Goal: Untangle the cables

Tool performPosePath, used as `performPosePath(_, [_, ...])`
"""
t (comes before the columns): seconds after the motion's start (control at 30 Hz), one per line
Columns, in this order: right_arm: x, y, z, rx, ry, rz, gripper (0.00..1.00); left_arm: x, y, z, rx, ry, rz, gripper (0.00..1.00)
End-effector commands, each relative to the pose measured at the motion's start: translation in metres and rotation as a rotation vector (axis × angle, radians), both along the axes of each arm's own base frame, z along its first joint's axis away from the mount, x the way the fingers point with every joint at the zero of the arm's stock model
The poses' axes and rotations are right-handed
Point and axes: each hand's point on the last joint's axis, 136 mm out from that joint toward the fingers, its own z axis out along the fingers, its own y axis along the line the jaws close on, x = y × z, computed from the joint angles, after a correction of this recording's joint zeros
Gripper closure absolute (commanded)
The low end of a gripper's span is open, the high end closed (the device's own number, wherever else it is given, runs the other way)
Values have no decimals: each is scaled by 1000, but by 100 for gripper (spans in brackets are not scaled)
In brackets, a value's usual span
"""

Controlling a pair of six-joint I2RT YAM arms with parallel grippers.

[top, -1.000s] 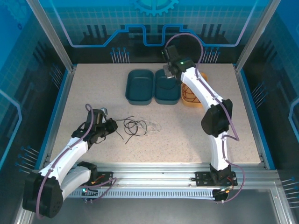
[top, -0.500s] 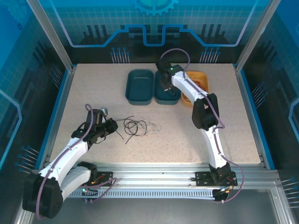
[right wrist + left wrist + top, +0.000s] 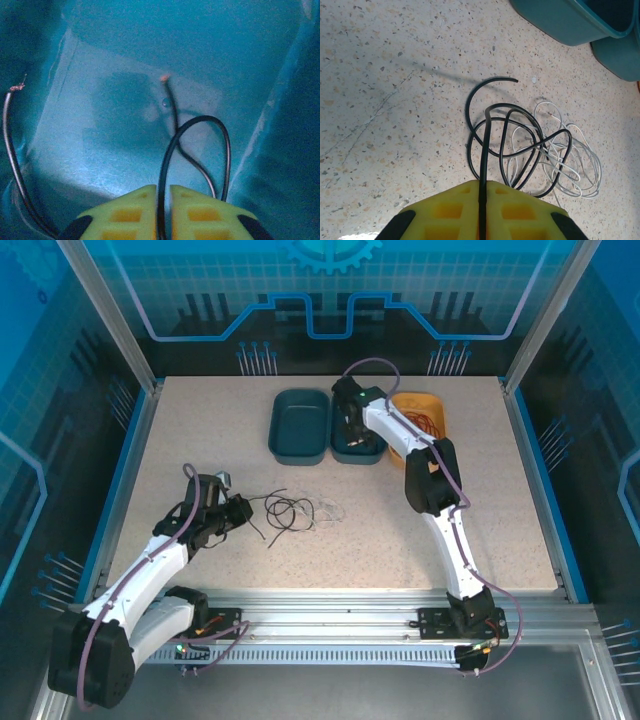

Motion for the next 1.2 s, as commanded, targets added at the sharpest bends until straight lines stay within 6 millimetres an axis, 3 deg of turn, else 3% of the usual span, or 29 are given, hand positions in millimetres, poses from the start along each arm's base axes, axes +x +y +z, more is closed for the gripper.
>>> performPosePath(0.0, [-1, 2, 26, 42, -19, -4, 74, -1, -3, 4, -32, -10, -12, 90])
performPosePath(0.1, [-4, 1, 48, 48, -55, -5, 62, -1, -5, 9, -37, -21, -21, 90])
performPosePath(0.33, [-23, 1, 104, 79, -139, 9, 52, 0, -10, 28, -58, -67, -51, 90])
performPosePath(0.77, [-85, 30, 171, 202, -278, 112, 38, 4, -17, 63, -75, -142, -101, 90])
performPosePath(0.93, [-125, 63, 188, 407, -335, 237, 37, 5, -24, 87, -81, -205, -157, 90])
performPosePath(1.07, [-157, 84, 189, 554, -360, 324, 18, 5, -31, 108, -92, -261, -209, 90])
performPosePath(1.17, [-175, 95, 179, 593, -362, 360, 7, 5, -37, 122, -110, -307, -246, 90])
